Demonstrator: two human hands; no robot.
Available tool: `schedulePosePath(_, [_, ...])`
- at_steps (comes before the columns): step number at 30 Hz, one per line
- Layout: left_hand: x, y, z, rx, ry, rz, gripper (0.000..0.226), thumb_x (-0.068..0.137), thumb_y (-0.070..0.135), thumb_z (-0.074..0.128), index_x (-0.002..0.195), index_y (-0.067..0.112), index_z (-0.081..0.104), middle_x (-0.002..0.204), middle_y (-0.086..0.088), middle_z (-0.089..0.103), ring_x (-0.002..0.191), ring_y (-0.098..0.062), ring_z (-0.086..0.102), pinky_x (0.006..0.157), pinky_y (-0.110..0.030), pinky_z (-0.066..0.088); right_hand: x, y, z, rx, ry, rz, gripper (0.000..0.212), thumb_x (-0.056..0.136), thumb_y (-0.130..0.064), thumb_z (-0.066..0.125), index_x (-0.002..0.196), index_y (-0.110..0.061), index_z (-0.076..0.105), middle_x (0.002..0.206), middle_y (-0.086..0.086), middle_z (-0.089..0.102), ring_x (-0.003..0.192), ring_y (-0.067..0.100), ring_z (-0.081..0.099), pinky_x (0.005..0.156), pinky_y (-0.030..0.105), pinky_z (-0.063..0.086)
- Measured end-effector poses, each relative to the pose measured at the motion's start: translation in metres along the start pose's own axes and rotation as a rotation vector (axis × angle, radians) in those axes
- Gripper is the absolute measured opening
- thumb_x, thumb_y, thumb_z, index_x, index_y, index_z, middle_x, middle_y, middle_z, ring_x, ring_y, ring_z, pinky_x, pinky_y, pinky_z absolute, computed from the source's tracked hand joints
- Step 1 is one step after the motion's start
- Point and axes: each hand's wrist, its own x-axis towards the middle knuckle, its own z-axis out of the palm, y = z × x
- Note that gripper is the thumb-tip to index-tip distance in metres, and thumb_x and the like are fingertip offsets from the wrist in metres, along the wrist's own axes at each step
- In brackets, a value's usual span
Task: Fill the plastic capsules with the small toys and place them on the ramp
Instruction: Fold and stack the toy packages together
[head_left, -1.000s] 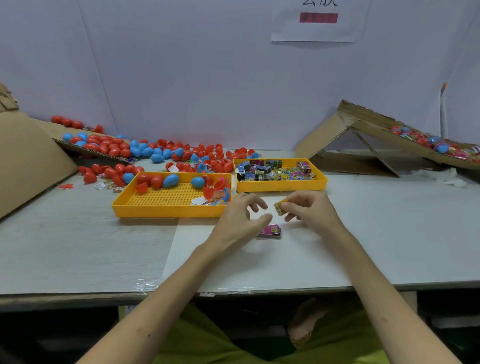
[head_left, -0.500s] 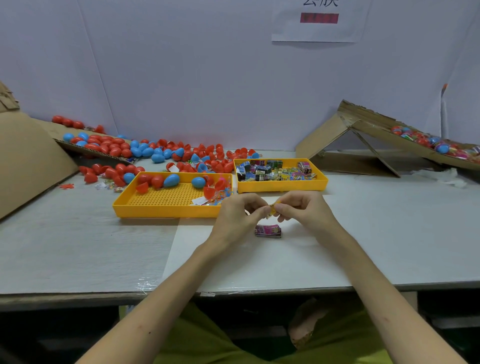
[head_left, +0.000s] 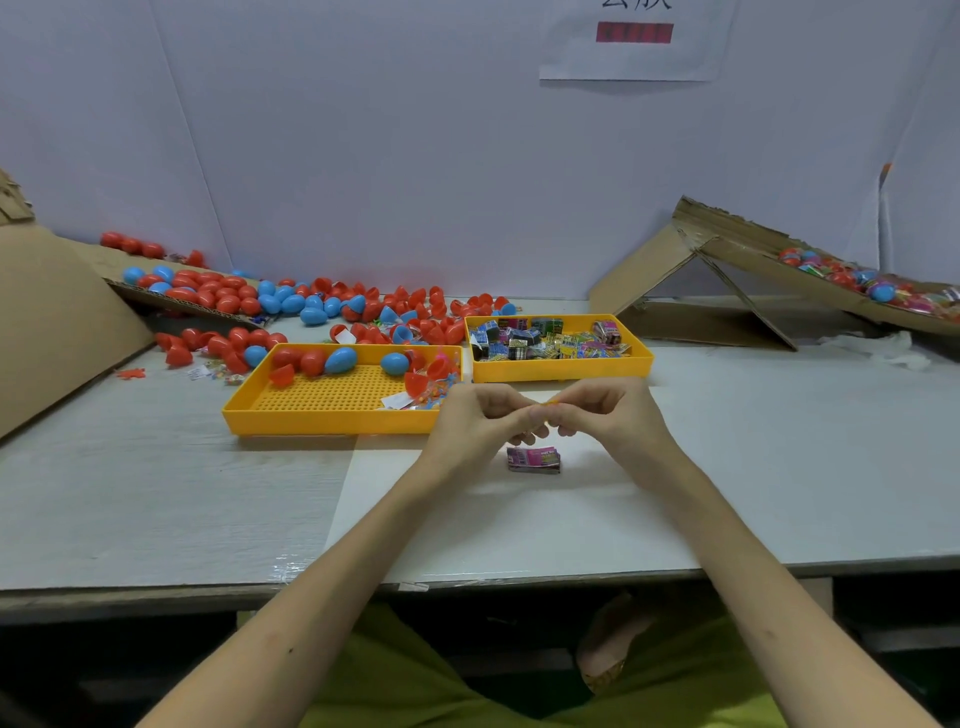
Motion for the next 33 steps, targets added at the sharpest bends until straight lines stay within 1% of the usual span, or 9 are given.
schedulePosePath(2, [0.0, 0.002, 0.0, -0.025, 0.021, -0.017, 0.014, 0.091, 0.017, 0.071, 0.088, 0.004, 0.076, 0.076, -0.008, 0.076, 0.07, -0.02, 0.072, 0.068, -0.03, 0.059, 0.001, -0.001, 0.0, -0.013, 0.018, -0.009, 0.002, 0.08, -0.017, 0.078, 0.079, -0.019, 0.078, 0.071, 0.002, 0.073, 0.063, 0.013, 0.065, 0.062, 0.023, 0.054])
schedulePosePath(4, [0.001, 0.002, 0.001, -0.007, 0.034, -0.019, 0.012, 0.092, 0.014, 0.071, 0.084, 0.005, 0.075, 0.074, -0.007, 0.076, 0.069, -0.02, 0.072, 0.066, -0.028, 0.059, 0.002, 0.0, 0.0, -0.047, 0.036, -0.023, 0.013, 0.084, -0.011, 0.076, 0.079, -0.023, 0.078, 0.071, 0.0, 0.073, 0.063, 0.012, 0.066, 0.061, 0.022, 0.055])
schedulePosePath(9, [0.0, 0.001, 0.004, 0.136, 0.111, 0.022, 0.016, 0.084, 0.003, 0.066, 0.071, 0.011, 0.073, 0.064, -0.002, 0.072, 0.059, -0.011, 0.068, 0.058, -0.023, 0.056, 0.002, 0.0, 0.003, -0.063, 0.05, -0.012, 0.016, 0.083, -0.007, 0.076, 0.077, -0.022, 0.077, 0.067, -0.002, 0.072, 0.06, 0.008, 0.064, 0.059, 0.018, 0.052])
schedulePosePath(15, [-0.003, -0.004, 0.006, 0.454, 0.259, 0.136, 0.017, 0.076, 0.016, 0.07, 0.06, 0.01, 0.071, 0.051, 0.001, 0.064, 0.051, -0.016, 0.061, 0.049, -0.024, 0.044, 0.001, 0.003, 0.009, -0.127, 0.011, -0.031, 0.011, 0.083, -0.004, 0.077, 0.08, -0.015, 0.077, 0.069, 0.001, 0.074, 0.061, 0.013, 0.066, 0.06, 0.022, 0.053])
schedulePosePath(18, [-0.002, -0.006, 0.0, 0.51, 0.346, 0.174, 0.02, 0.073, 0.019, 0.064, 0.057, 0.008, 0.068, 0.051, -0.003, 0.061, 0.05, -0.021, 0.058, 0.053, -0.028, 0.043, 0.001, 0.001, 0.003, -0.061, 0.104, -0.047, 0.015, 0.085, -0.002, 0.074, 0.077, -0.015, 0.075, 0.064, -0.003, 0.071, 0.057, 0.009, 0.063, 0.058, 0.019, 0.051])
schedulePosePath(23, [0.0, -0.008, -0.001, 0.504, 0.357, 0.164, 0.01, 0.085, 0.012, 0.07, 0.087, 0.009, 0.079, 0.066, -0.002, 0.071, 0.056, -0.012, 0.062, 0.063, -0.028, 0.054, 0.001, 0.0, -0.007, 0.002, 0.223, -0.04, 0.016, 0.087, -0.001, 0.071, 0.075, -0.012, 0.072, 0.06, -0.004, 0.069, 0.055, 0.007, 0.061, 0.057, 0.017, 0.051])
schedulePosePath(28, [0.002, -0.011, -0.001, 0.532, 0.301, 0.055, 0.041, 0.094, 0.014, 0.063, 0.135, 0.013, 0.062, 0.071, -0.004, 0.074, 0.064, -0.009, 0.066, 0.08, -0.016, 0.051, 0.002, 0.001, -0.001, -0.028, 0.176, -0.009, 0.011, 0.087, -0.003, 0.071, 0.081, -0.011, 0.072, 0.061, -0.005, 0.069, 0.056, 0.005, 0.063, 0.057, 0.017, 0.051])
schedulePosePath(31, [0.0, -0.005, 0.0, 0.359, 0.251, 0.064, 0.031, 0.097, 0.019, 0.062, 0.126, 0.013, 0.067, 0.071, -0.001, 0.073, 0.052, 0.0, 0.061, 0.054, -0.01, 0.047, 0.002, 0.002, -0.002, -0.003, 0.156, 0.013, 0.007, 0.087, -0.001, 0.071, 0.086, -0.008, 0.071, 0.064, -0.002, 0.071, 0.057, 0.01, 0.065, 0.058, 0.02, 0.053])
schedulePosePath(33, [0.001, -0.002, 0.001, 0.23, 0.158, 0.077, 0.021, 0.096, 0.026, 0.065, 0.113, 0.015, 0.071, 0.084, 0.002, 0.072, 0.056, -0.002, 0.063, 0.045, -0.013, 0.044, 0.002, 0.002, -0.001, 0.015, 0.117, 0.024, 0.008, 0.087, 0.0, 0.071, 0.087, -0.008, 0.069, 0.066, 0.001, 0.073, 0.058, 0.016, 0.067, 0.059, 0.024, 0.055])
